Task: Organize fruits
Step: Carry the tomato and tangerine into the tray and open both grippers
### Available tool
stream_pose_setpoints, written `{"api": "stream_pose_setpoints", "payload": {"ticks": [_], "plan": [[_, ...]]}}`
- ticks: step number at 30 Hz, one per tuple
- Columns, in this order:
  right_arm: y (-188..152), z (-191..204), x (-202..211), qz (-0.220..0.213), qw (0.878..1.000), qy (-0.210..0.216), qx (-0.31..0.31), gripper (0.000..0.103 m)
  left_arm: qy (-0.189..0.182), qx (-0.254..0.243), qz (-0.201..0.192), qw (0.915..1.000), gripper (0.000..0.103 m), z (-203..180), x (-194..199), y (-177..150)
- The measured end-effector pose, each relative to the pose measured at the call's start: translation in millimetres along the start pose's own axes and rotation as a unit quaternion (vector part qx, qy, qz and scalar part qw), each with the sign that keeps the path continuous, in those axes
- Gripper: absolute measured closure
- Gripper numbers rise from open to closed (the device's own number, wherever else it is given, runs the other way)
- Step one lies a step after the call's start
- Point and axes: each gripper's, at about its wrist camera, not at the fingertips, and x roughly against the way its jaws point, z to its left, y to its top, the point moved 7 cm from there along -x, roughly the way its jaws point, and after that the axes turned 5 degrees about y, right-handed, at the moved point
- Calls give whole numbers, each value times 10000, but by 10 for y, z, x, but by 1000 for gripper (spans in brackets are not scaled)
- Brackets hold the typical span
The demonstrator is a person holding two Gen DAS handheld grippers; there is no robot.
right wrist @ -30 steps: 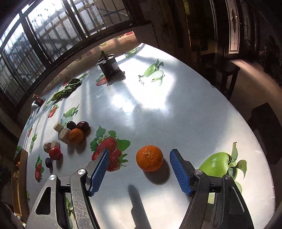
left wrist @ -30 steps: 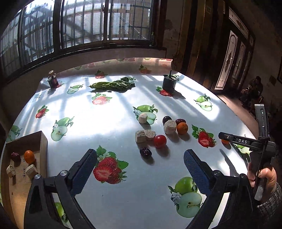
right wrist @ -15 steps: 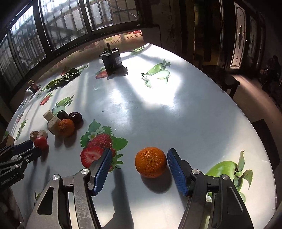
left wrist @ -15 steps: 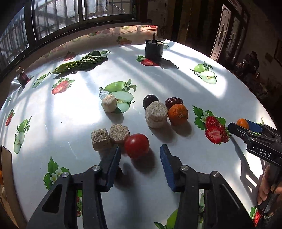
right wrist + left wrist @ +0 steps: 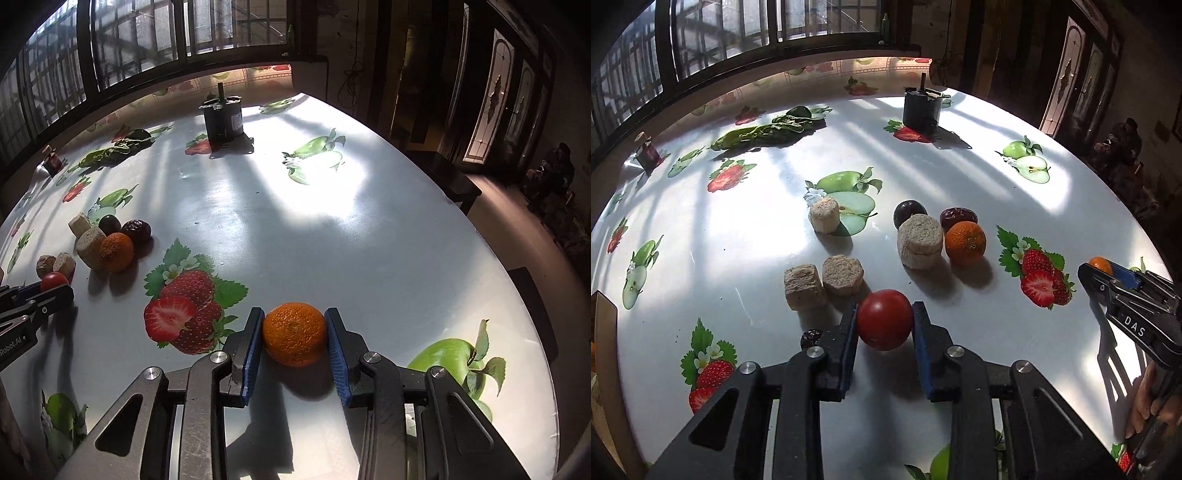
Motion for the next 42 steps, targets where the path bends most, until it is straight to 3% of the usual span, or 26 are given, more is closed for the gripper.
{"api": "stream_pose_setpoints", "payload": {"ticks": [5,10,16,23,28,34,37,39,42], "plan": [[2,-51,27,-67,9996,171,-205,69,-165,363,-326,9987,76,161,416,-38],[84,-199,152,-378,9909,944,-884,69,-259,837,-583,9944,76,485,791,-169],[147,52,501,-551,9851,1413,-807,69,-11,1469,-848,9855,76,1161,1164,-400],[230,1252,842,-450,9765,2095,218,69,716,2575,-903,9594,76,2302,1444,-897],[90,2426,898,-142,9559,2720,1094,69,1053,3249,-645,9376,76,3012,1521,-1314],[-100,3716,893,148,9209,3409,1885,69,1566,3039,-329,9392,76,3526,1554,-1390],[-272,4276,799,488,9003,3745,2164,68,1691,2988,-79,9392,76,3728,1453,-1402],[-424,4574,699,719,8906,3807,2380,68,1659,2958,99,9407,75,3802,1326,-1421],[-642,4915,516,928,8865,3627,2720,68,1562,2962,376,9415,75,3883,1136,-1462]]}}
